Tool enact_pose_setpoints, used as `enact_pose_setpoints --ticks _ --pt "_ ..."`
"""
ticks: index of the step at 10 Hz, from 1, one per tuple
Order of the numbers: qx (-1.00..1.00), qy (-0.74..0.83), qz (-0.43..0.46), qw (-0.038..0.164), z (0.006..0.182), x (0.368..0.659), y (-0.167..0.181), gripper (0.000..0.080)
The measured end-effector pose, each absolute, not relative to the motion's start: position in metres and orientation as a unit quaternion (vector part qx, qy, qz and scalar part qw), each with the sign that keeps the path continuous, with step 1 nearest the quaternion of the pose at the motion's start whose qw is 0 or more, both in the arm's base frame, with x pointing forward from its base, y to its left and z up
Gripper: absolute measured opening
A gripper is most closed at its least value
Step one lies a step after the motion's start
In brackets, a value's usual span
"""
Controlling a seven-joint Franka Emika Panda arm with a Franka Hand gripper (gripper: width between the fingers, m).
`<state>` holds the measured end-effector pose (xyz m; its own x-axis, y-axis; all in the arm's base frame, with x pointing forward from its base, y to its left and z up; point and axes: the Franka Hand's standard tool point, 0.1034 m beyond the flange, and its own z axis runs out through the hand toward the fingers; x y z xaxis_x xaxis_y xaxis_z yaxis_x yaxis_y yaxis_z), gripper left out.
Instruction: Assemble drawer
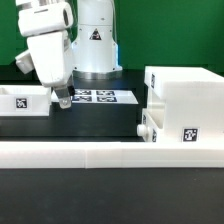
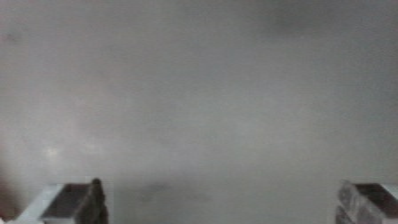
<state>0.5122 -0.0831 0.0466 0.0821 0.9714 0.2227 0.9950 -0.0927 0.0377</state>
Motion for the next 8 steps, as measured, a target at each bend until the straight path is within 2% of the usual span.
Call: enact_pose_setpoints --ticks 5,8 --pt "-0.811 -0.573 -0.089 0.074 0.044 0.510 -0.086 0.0649" --pt "-0.881 -0.462 -0.082 0.065 0.048 0.493 -0.119 0.0649"
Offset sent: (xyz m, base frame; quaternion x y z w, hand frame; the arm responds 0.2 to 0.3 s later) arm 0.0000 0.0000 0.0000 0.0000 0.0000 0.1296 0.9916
